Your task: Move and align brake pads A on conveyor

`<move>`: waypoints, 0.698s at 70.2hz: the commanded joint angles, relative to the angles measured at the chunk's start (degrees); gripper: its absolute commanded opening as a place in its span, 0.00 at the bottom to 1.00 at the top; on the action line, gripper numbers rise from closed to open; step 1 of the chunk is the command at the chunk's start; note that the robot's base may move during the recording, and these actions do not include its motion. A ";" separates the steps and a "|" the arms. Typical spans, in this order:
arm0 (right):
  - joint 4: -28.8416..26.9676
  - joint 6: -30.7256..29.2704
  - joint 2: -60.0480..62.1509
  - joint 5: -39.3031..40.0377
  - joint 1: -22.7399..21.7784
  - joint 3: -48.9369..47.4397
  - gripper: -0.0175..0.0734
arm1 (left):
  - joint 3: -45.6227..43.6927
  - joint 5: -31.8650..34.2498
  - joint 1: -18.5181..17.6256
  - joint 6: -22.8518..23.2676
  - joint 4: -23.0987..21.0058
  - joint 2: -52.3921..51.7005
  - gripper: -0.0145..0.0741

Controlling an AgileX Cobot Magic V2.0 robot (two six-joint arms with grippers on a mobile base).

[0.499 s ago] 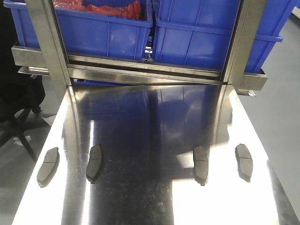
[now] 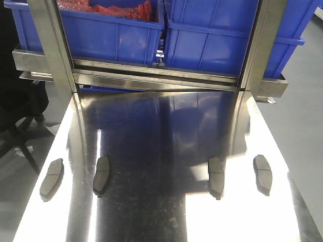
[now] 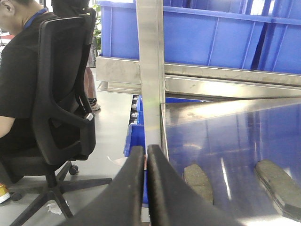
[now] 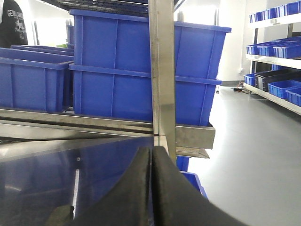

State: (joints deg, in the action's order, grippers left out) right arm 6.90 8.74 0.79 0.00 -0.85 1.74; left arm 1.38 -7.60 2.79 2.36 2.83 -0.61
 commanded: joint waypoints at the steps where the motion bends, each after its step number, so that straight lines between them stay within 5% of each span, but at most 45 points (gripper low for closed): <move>1: 0.56 -0.11 0.42 4.08 -0.36 0.31 0.18 | -0.55 4.17 -0.11 0.34 -0.03 -0.88 0.16; 49: 0.56 -0.11 0.42 4.08 -0.36 0.31 0.18 | -0.55 4.22 -0.11 0.34 -0.09 -0.88 0.16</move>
State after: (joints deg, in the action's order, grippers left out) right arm 6.90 8.74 0.79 0.00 -0.85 1.74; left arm 1.38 -7.60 2.79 2.36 2.83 -0.61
